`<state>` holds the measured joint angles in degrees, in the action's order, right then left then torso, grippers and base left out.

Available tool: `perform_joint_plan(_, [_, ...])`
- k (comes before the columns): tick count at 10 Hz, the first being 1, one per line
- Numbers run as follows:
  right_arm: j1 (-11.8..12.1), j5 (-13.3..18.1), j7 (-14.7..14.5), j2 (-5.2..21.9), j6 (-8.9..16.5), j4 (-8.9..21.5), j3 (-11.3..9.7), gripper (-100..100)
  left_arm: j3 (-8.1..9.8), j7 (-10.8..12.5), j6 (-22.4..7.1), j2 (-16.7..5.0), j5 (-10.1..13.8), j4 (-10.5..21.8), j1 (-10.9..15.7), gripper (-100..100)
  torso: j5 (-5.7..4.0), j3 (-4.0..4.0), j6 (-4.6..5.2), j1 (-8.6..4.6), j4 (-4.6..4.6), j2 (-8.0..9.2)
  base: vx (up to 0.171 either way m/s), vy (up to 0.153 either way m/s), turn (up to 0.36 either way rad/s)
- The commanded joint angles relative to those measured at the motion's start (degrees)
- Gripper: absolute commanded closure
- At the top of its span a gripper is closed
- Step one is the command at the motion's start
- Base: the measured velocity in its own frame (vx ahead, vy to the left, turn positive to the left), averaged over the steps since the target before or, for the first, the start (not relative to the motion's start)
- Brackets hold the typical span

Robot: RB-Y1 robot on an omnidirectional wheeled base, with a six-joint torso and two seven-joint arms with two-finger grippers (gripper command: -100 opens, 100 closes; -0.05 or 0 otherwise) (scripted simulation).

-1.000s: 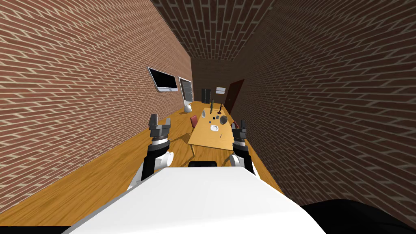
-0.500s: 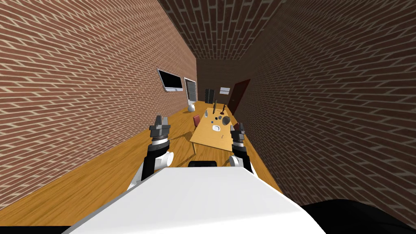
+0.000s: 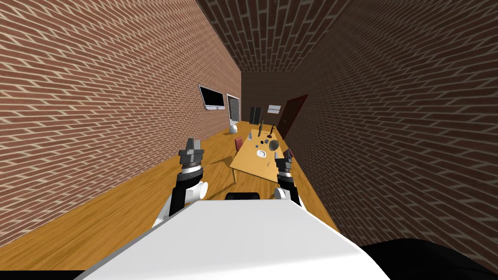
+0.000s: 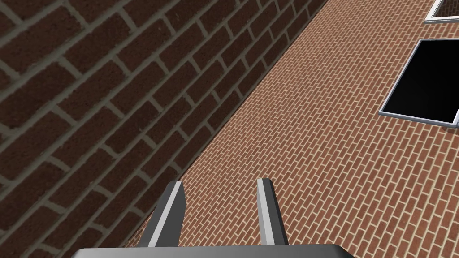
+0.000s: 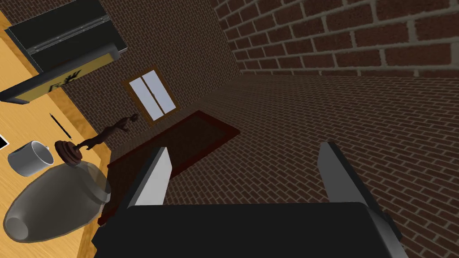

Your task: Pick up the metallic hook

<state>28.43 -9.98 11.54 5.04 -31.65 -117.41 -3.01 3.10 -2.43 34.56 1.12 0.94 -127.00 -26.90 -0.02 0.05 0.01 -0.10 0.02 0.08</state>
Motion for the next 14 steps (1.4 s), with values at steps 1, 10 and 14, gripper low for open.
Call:
perform_joint_plan(1, [0.1, -1.4, 2.9, 0.2, -0.6, 2.0, -0.1, -100, 0.0, 0.0, 0.0, 0.0, 0.0, 0.0, 0.0, 0, 0.0, 0.0, 0.0, 0.0, 0.0, 0.0, -0.024, -0.024, 0.197])
perform_joint_plan(10, [-0.7, -7.3, 16.4, 1.7, -3.3, 11.1, 1.0, -100, 0.0, 0.0, 0.0, 0.0, 0.0, 0.0, 0.0, 0, -0.01, -0.01, -0.02, -0.04, 0.0, -0.02, -0.026, -0.025, 0.162])
perform_joint_plan(14, [-1.2, -10.6, 23.5, 2.5, -4.7, 16.3, 1.8, -100, 0.0, 0.0, 0.0, 0.0, 0.0, 0.0, 0.0, 0, -0.01, 0.0, -0.01, -0.04, 0.0, 0.0, -0.027, -0.023, 0.188])
